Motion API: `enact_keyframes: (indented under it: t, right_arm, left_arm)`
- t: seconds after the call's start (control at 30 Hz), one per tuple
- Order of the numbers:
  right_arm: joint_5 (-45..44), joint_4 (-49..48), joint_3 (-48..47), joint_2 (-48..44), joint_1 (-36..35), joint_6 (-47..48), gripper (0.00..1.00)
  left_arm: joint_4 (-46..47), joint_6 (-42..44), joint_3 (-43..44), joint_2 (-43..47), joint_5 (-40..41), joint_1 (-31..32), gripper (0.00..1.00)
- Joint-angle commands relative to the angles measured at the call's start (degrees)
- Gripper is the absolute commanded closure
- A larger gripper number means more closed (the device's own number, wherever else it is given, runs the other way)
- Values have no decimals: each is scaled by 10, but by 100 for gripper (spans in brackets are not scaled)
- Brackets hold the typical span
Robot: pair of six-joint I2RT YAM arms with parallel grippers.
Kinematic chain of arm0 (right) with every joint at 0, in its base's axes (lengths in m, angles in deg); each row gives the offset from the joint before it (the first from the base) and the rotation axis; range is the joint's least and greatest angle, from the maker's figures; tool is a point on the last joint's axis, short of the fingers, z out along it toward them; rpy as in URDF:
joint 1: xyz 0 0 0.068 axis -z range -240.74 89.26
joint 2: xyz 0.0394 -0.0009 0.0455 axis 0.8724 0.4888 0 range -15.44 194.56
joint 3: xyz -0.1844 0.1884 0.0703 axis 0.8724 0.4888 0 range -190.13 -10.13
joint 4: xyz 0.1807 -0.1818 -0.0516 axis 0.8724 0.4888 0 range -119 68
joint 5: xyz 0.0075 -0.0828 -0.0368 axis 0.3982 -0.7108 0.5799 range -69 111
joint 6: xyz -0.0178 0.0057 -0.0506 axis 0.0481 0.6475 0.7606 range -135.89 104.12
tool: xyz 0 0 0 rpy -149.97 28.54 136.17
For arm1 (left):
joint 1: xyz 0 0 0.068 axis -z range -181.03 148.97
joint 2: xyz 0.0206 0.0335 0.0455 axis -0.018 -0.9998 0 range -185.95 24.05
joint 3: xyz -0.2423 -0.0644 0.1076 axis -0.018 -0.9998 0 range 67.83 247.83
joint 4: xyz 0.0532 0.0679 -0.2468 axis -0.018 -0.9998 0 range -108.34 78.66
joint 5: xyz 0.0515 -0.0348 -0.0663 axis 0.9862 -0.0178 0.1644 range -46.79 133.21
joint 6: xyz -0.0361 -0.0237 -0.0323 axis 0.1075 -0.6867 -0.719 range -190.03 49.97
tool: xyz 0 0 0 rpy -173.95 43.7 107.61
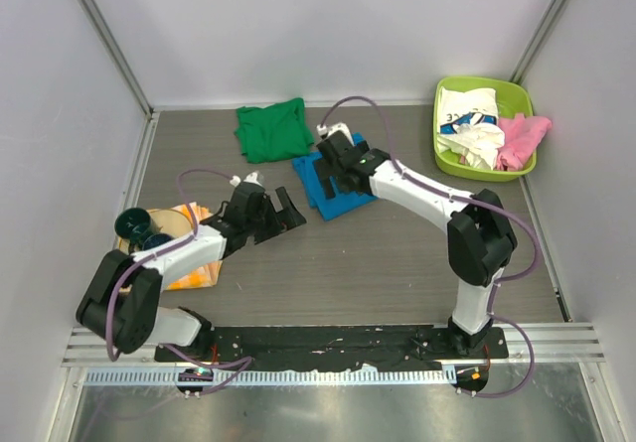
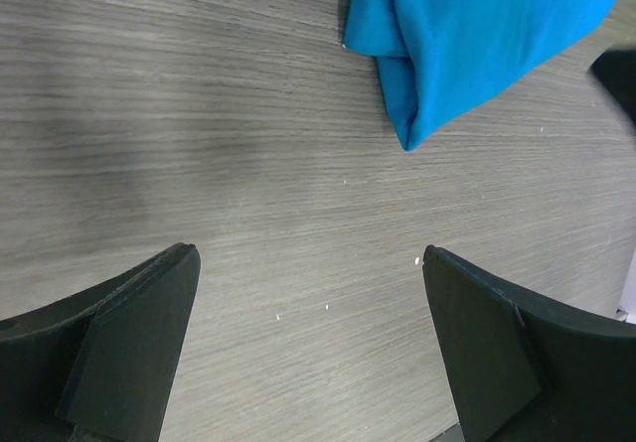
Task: Fold and stack the t-shirts
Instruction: Fold the tshirt, then neatly place the folded tshirt to the corner
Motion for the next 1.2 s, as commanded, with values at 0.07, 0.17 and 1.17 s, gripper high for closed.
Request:
enact_keyframes:
  t: [0.07, 0.17, 1.17]
  right_arm:
    - [-262, 112, 34, -44, -92, 48, 5]
    - [-309, 55, 114, -97, -155, 88, 3]
    - [-459, -533, 432, 4, -345, 481, 0]
  left_arm:
    - [-31, -5, -24, 93, 38, -7, 0]
    - [-28, -3, -35, 115, 37, -8, 0]
    - [78, -30, -66, 32, 0, -57, 0]
